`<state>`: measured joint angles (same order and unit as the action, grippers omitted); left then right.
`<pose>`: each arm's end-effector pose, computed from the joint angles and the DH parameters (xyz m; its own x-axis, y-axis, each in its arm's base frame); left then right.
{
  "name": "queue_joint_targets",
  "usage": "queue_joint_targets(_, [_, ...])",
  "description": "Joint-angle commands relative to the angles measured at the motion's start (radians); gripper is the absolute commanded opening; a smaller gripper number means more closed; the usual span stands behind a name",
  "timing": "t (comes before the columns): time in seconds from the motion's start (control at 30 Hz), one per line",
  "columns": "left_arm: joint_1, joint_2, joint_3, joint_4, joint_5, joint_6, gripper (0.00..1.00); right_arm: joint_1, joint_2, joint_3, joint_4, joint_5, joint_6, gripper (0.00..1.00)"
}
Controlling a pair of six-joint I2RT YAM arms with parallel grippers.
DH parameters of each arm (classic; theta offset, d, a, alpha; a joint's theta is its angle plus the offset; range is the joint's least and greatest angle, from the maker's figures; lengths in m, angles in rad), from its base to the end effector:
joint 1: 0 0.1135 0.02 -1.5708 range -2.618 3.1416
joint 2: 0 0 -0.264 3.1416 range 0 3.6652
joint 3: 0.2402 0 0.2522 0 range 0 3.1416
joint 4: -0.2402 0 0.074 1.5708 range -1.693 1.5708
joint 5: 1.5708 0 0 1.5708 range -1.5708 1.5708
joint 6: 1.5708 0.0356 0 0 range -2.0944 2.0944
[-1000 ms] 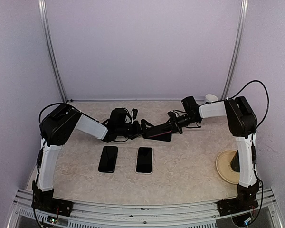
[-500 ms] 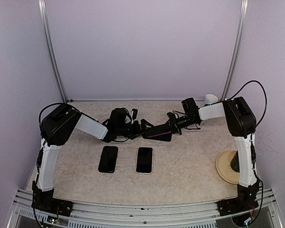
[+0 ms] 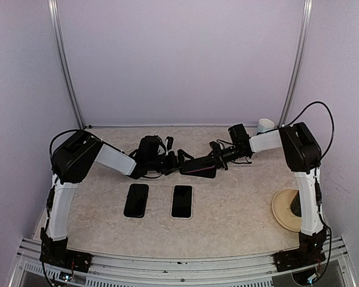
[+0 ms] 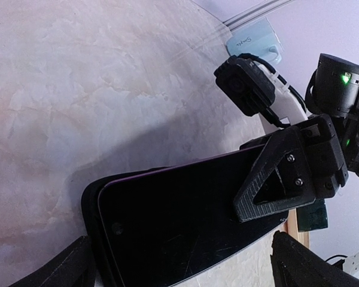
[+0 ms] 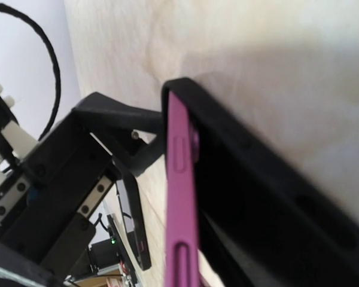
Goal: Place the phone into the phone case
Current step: Install the phone on the phone case.
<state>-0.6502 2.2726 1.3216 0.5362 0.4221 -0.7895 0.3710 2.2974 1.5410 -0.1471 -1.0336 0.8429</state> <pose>0.3724 -0.3016 0.1077 -0.8299 -0.1826 -0.5273 0.3713 0.5247 -0.7661 0.4286 0.1996 0.1139 -0.9955 0.0227 0.0921 0.0934 0.4017 0.9110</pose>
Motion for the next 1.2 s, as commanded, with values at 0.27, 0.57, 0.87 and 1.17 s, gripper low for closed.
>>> queue_joint_targets(0.27, [-0.026, 0.049, 0.024, 0.009, 0.056, -0.010, 0.99, 0.040, 0.067, -0.010, 0.091, -0.051, 0.046, 0.00])
queue_joint_targets(0.57, [-0.029, 0.036, 0.004, 0.013, 0.061, -0.010, 0.99, 0.045, 0.073, -0.079, 0.344, -0.073, 0.190, 0.00])
queue_joint_targets(0.87, [-0.023, 0.019, -0.021, 0.021, 0.058, -0.011, 0.99, 0.046, 0.063, -0.108, 0.368, -0.084, 0.168, 0.00])
queue_joint_targets(1.17, [0.052, -0.062, -0.063, 0.019, 0.049, -0.009, 0.99, 0.042, 0.003, -0.139, 0.430, -0.115, 0.157, 0.00])
